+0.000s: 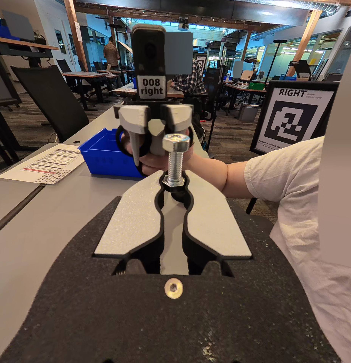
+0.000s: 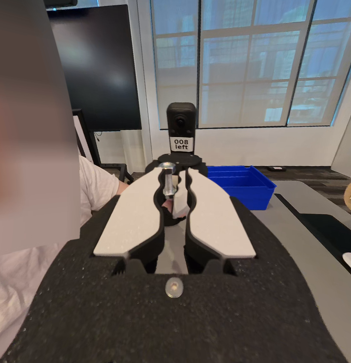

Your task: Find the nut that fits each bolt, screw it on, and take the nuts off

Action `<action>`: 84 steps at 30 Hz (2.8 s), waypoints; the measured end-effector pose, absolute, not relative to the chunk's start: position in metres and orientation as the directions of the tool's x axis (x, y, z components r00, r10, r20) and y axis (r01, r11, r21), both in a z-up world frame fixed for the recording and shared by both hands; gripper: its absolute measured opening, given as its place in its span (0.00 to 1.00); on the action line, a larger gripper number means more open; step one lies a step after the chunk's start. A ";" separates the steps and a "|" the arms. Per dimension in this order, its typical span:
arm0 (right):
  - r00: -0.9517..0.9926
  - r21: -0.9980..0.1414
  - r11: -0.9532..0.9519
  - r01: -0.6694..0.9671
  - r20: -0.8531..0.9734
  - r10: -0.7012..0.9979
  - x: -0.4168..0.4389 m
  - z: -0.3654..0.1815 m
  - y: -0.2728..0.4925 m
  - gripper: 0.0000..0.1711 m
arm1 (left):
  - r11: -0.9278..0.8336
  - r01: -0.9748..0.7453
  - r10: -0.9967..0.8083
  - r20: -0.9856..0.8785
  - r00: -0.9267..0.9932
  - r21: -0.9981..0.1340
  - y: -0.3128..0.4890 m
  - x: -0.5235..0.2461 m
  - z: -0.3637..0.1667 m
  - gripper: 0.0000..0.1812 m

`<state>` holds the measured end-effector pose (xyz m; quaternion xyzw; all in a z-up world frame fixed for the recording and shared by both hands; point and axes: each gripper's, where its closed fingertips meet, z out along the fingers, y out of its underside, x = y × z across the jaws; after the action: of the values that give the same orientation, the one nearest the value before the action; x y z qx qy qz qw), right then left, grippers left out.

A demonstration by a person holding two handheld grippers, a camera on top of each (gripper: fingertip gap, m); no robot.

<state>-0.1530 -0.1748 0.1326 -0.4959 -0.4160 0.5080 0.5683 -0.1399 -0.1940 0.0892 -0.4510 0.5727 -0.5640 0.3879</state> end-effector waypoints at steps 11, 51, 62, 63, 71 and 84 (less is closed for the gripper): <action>0.160 -0.989 -0.007 -0.149 -0.031 0.987 -0.154 0.130 -0.172 0.12 | -0.045 -0.077 -0.954 0.066 -0.292 -0.996 -0.194 -0.140 0.090 0.08; 0.134 -0.993 0.021 -0.116 0.006 0.991 -0.166 0.128 -0.184 0.16 | -0.050 -0.086 -0.949 0.074 -0.306 -0.995 -0.198 -0.138 0.087 0.08; 0.127 -0.989 0.002 -0.148 -0.017 0.992 -0.161 0.131 -0.182 0.14 | -0.046 -0.082 -0.950 0.069 -0.305 -0.996 -0.199 -0.139 0.089 0.08; 0.125 -0.991 0.006 -0.137 -0.011 0.992 -0.164 0.130 -0.183 0.15 | -0.047 -0.084 -0.949 0.071 -0.307 -0.995 -0.199 -0.139 0.089 0.08; 0.141 -0.986 -0.017 -0.167 -0.041 0.989 -0.153 0.133 -0.175 0.14 | -0.043 -0.078 -0.951 0.065 -0.302 -0.996 -0.199 -0.140 0.091 0.08; 0.323 -0.997 -0.002 -0.076 -0.026 0.946 -0.169 0.129 -0.170 0.17 | -0.023 -0.094 -0.973 0.044 -0.226 -0.995 -0.189 -0.136 0.085 0.08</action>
<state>-0.1693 -0.1703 0.1293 -0.5598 -0.3886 0.4329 0.5900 -0.1357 -0.1888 0.0853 -0.4696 0.5678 -0.5393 0.4077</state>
